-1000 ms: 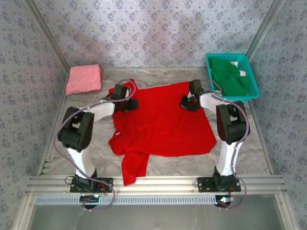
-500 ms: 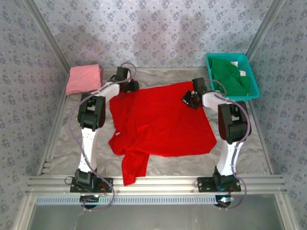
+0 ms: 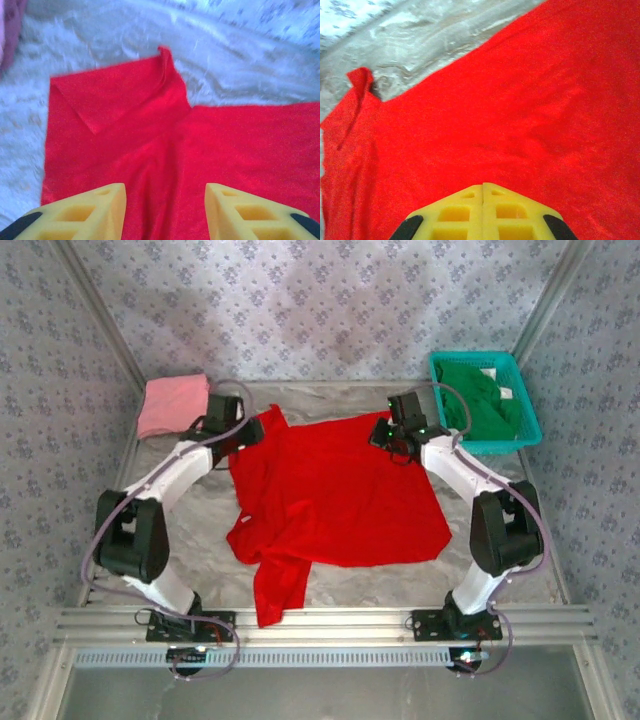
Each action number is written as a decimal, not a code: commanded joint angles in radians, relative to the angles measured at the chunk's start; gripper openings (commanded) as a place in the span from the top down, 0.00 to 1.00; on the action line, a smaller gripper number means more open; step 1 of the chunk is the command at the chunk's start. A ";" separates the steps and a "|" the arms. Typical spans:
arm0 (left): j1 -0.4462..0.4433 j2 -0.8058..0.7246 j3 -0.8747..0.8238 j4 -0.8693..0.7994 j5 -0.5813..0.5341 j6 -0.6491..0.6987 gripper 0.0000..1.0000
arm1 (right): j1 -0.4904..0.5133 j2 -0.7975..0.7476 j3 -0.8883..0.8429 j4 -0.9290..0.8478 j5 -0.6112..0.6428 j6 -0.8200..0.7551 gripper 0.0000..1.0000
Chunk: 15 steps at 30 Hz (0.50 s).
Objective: Fold and stack the t-shirts
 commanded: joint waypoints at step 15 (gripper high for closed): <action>0.030 0.495 0.289 -0.084 0.112 -0.072 0.92 | 0.004 -0.256 -0.268 0.101 0.094 -0.047 1.00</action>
